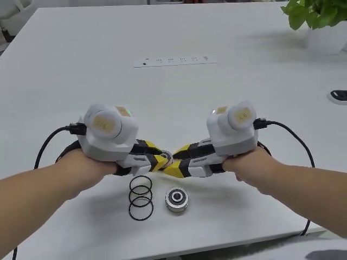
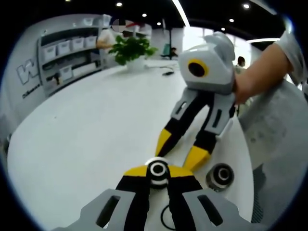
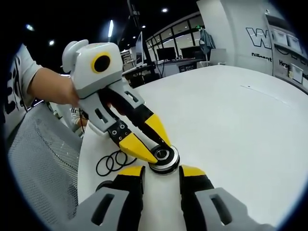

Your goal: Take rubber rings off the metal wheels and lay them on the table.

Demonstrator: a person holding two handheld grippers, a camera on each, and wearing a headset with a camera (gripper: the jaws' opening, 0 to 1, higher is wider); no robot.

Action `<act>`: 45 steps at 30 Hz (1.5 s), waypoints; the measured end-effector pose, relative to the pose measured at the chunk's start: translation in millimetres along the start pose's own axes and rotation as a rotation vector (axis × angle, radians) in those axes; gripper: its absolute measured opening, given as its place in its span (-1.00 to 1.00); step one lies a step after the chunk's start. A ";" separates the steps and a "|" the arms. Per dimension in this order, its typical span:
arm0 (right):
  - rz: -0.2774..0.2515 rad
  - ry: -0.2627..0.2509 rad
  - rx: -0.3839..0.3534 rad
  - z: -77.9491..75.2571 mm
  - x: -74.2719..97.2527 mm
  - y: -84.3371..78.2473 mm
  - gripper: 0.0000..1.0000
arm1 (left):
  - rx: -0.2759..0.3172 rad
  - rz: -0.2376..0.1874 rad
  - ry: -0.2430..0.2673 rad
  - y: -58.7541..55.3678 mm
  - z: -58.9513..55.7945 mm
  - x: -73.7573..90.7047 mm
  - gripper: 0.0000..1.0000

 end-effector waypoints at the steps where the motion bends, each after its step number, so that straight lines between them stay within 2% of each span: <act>1: -0.001 -0.001 0.003 0.0 -0.4 0.1 -0.49 | -0.001 -0.001 0.000 0.2 -0.2 -0.3 -0.72; 9: -0.015 -0.014 0.009 -1.3 -2.8 1.8 -0.48 | -0.008 -0.001 -0.001 1.3 -1.5 -1.9 -0.72; 25: 0.037 -0.012 0.061 -0.5 0.5 -2.5 -0.59 | -0.015 -0.002 0.002 1.1 -0.4 -2.8 -0.72; 36: 0.046 -0.004 0.051 1.0 3.8 -3.9 -0.67 | -0.009 0.000 0.007 0.7 0.0 -2.8 -0.72; 39: 0.050 -0.003 0.049 1.4 5.0 -4.6 -0.71 | -0.006 0.000 0.009 0.5 0.0 -2.4 -0.72; 41: 0.076 -0.006 0.057 0.1 7.4 -8.5 -0.85 | -0.002 0.000 0.012 -0.2 0.4 -2.1 -0.73; 43: 0.054 -0.003 0.040 -0.3 9.5 -8.3 -0.98 | 0.004 -0.002 0.011 -0.4 -0.2 -1.7 -0.73; 45: 0.057 -0.003 0.042 0.3 7.7 -8.0 -0.98 | 0.002 -0.002 0.014 -0.4 -0.9 -1.3 -0.73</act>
Point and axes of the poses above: the centre of the closed fingertips' face, and the gripper's own axes: x roughly backward along the fingers, z roughly to its left, y roughly out of its top, the point moved 3 cm from there along x, roughly backward along the fingers, and after that the axes turned 14 degrees about y, right-handed, at the moved point
